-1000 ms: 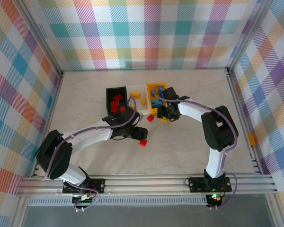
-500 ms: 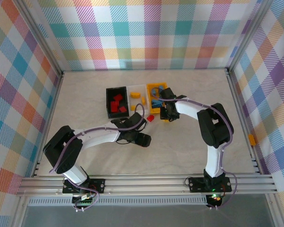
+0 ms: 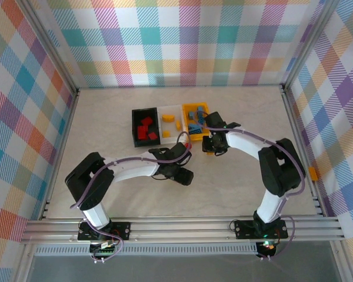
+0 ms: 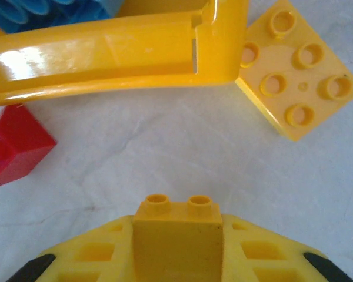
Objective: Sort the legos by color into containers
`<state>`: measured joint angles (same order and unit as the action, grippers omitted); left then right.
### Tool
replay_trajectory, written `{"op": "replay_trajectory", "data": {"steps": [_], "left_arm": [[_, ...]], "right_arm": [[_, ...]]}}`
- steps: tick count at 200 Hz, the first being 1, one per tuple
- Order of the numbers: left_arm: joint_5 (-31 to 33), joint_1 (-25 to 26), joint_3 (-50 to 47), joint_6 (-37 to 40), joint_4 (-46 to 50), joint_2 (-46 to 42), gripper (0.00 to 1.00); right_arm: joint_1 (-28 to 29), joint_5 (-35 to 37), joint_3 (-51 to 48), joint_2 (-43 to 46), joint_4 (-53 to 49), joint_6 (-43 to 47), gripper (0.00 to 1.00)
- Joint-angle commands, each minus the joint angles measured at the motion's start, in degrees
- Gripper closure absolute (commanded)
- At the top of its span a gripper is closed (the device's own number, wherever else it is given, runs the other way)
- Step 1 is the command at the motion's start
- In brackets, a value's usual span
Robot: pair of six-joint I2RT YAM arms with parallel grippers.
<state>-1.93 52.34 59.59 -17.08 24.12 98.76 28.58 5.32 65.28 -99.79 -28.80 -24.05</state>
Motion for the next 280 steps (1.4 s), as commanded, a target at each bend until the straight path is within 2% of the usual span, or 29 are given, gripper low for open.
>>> {"op": "replay_trajectory", "data": {"steps": [1, 60, 68, 85, 99, 129, 169, 204, 234, 246, 258, 280], "left_arm": [[2.0, 0.66, 1.88, 1.93, 2.81, 1.63, 0.25], [3.65, 0.64, 2.59, 2.28, 5.15, 4.03, 0.35], [4.02, 0.66, 2.55, 2.16, 5.19, 4.25, 0.4], [4.37, 0.66, 2.31, 2.01, 4.78, 4.64, 0.58], [4.57, 0.66, 2.11, 1.97, 4.82, 4.9, 0.65], [5.52, 0.62, 1.35, 1.99, 4.99, 4.26, 0.69], [7.24, -1.11, -2.45, 0.18, 6.23, -3.4, 0.71], [7.77, -5.59, -7.04, -1.77, 8.56, -15.6, 0.7], [7.38, -11.16, -5.81, -0.78, 11.66, -21.03, 0.68], [6.59, -14.39, -4.04, -0.17, 12.6, -21.31, 0.68], [5.39, -18.14, -2.14, 0.68, 12.95, -20.7, 0.67], [2.8, -25.39, 1.49, 2.12, 11.71, -17.38, 0.67]], "right_arm": [[0.51, -2.8, -1.66, 3.79, -0.79, -1.7, 0.7], [0.69, -5.21, -1.48, 7.48, -1.7, -2.48, 0.7], [0.76, -5.62, -1.25, 7.7, -1.55, -2.66, 0.7], [1.25, -6.79, -0.64, 8.24, -1.47, -3.01, 0.7], [1.72, -7.75, 0.38, 8.85, -1.54, -3.1, 0.7], [2.69, -11.86, 3.4, 9.31, 0.36, -2.67, 0.7], [3.91, -19.06, 14.05, 1.46, 1.55, -2.07, 0.7], [4.16, -20.99, 24.86, -7.7, 2.03, -1.52, 0.7], [4.21, -22.92, 34.16, -16.52, 1.61, -1.62, 0.68], [4.21, -23.14, 37.91, -19.92, 0.8, -1.46, 0.63], [4.2, -23.31, 41.27, -22.44, -0.25, -1.41, 0.53], [4.14, -22.93, 43.31, -23.35, 0.56, -1.61, 0.47]]}}
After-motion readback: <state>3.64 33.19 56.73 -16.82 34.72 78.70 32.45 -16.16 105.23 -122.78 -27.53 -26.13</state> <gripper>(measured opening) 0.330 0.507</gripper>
